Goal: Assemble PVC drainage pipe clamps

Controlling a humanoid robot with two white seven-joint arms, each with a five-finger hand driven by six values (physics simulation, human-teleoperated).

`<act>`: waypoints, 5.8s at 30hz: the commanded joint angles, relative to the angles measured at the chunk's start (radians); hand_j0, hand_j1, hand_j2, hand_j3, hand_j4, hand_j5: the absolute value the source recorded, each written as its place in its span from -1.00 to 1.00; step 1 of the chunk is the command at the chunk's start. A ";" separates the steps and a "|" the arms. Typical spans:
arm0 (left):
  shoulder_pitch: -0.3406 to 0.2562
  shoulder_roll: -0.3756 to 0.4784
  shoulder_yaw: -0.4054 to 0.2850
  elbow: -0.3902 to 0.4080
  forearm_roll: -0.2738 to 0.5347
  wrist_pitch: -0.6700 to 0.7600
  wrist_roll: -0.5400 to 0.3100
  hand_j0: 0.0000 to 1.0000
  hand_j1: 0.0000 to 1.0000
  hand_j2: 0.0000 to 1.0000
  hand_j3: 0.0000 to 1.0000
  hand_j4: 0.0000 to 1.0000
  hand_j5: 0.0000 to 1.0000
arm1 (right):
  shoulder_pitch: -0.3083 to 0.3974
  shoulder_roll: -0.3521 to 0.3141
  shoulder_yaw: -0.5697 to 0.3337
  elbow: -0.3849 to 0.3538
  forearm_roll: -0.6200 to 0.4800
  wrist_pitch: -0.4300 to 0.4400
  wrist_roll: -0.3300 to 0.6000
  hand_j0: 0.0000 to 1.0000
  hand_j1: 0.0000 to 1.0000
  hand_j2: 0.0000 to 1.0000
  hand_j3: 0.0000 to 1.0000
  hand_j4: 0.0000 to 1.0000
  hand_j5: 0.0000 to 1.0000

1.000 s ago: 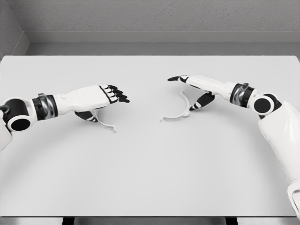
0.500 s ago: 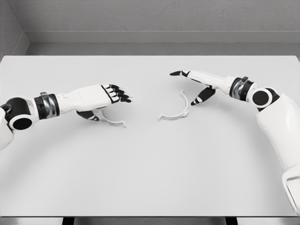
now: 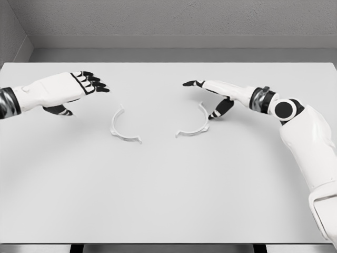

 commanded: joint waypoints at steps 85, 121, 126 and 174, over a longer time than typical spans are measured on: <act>-0.095 -0.349 -0.109 0.226 -0.120 0.001 -0.001 1.00 1.00 1.00 1.00 1.00 1.00 | 0.109 -0.035 0.065 -0.259 -0.003 0.002 0.000 1.00 1.00 1.00 1.00 1.00 1.00; -0.127 -0.362 -0.132 0.278 -0.154 0.001 -0.001 1.00 1.00 1.00 1.00 1.00 1.00 | 0.000 0.049 0.062 -0.078 0.030 0.002 0.000 1.00 1.00 1.00 1.00 1.00 1.00; -0.126 -0.376 -0.132 0.278 -0.152 0.001 -0.001 1.00 1.00 1.00 1.00 1.00 1.00 | 0.000 0.066 0.063 -0.083 0.030 0.002 0.000 1.00 1.00 1.00 1.00 1.00 1.00; -0.109 -0.051 -0.057 0.191 0.044 0.001 -0.139 1.00 1.00 1.00 1.00 1.00 1.00 | 0.109 0.020 0.074 -0.259 0.045 0.002 0.000 1.00 1.00 1.00 1.00 1.00 1.00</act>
